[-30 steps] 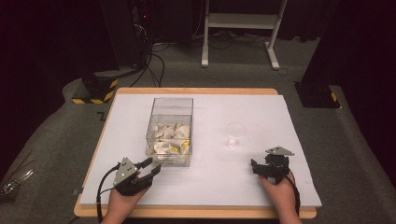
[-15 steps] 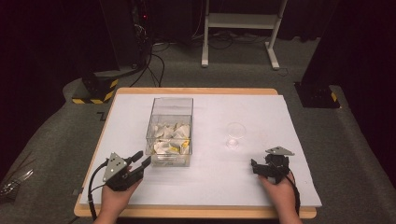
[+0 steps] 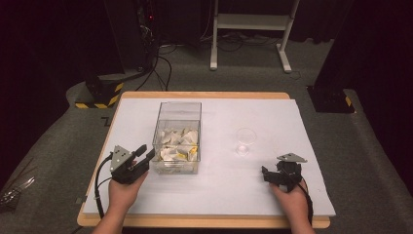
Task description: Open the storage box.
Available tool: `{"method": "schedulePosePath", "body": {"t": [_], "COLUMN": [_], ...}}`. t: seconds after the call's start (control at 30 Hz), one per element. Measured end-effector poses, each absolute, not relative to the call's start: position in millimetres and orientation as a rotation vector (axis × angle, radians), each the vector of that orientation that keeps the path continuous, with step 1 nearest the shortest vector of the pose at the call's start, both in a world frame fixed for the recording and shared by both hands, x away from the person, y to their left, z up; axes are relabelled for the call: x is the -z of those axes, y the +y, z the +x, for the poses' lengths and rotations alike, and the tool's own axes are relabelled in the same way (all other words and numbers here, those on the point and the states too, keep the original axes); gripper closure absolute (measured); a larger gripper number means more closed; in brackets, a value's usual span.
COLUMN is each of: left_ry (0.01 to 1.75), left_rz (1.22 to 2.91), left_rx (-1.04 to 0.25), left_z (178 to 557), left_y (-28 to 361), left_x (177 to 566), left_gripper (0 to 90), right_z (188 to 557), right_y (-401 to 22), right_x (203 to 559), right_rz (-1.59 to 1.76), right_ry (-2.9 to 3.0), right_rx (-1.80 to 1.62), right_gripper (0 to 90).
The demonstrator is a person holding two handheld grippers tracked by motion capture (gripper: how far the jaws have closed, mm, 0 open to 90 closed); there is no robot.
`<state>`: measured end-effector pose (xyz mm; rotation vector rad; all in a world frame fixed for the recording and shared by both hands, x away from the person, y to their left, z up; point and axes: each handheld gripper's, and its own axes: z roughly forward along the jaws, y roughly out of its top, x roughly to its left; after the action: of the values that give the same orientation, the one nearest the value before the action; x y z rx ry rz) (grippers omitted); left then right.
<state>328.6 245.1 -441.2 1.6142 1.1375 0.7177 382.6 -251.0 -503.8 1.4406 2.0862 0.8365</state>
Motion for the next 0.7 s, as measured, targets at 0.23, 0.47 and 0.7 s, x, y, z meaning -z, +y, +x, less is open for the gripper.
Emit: {"method": "schedulePosePath", "body": {"t": [0.23, 0.47, 0.7], "left_ry": [1.145, 1.142, 1.143], "left_rz": [1.647, 1.665, 1.655], "left_rx": [-0.712, -0.721, -0.737], "left_z": [336.6, 339.1, 338.0], "left_y": [241.1, 235.8, 231.9], "left_x": [451.9, 453.3, 454.9], "left_gripper": [62.6, 66.2, 70.1], "right_z": [382.4, 382.4, 382.5], "right_y": [-250.8, -250.7, -250.8], "right_x": [503.8, 503.8, 503.8], "right_rz": [1.442, 1.441, 1.442], "right_ry": [2.086, 2.086, 2.086], "right_rx": [-0.836, -0.835, -0.836], "right_gripper": [12.9, 12.9, 12.9]}}
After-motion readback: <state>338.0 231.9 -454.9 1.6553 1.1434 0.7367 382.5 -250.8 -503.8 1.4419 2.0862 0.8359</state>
